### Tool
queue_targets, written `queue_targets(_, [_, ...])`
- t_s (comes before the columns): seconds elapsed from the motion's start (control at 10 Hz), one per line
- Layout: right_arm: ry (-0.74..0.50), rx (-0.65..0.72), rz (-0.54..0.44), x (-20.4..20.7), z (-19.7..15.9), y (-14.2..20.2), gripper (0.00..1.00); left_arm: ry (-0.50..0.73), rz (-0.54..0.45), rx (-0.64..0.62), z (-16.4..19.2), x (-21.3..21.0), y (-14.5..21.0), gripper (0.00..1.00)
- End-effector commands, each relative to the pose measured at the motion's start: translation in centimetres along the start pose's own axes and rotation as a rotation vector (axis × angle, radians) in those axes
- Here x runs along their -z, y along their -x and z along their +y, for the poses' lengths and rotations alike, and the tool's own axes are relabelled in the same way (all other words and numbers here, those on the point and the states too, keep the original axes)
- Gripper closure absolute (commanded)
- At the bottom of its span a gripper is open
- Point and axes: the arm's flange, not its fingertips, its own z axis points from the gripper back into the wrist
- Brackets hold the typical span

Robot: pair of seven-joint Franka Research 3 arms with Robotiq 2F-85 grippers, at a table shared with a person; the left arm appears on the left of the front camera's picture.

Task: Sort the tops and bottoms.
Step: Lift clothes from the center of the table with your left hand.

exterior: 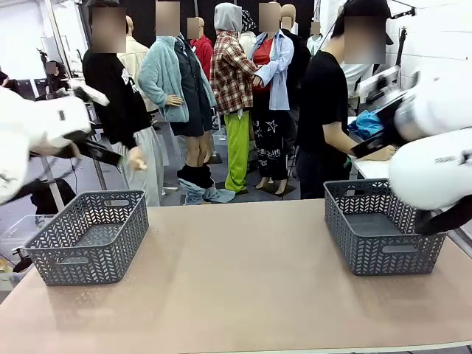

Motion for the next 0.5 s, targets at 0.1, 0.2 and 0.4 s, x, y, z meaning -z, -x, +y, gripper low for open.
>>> queue_targets(0.1, [0.157, 0.224, 0.028, -2.7, -6.6, 6.7, 0.00, -0.150, 0.146, -0.222, 6.6, -3.7, 5.8, 0.00])
queue_targets(0.2, [0.196, 0.299, 0.039, -2.8, -8.9, 8.4, 0.00, -0.187, 0.214, -0.285, 8.8, -3.9, 7.5, 0.00])
queue_targets(0.4, [0.241, 0.450, 0.122, -2.0, -12.9, 13.0, 0.00, -0.228, 0.331, -0.443, 13.8, -4.1, 12.4, 0.00])
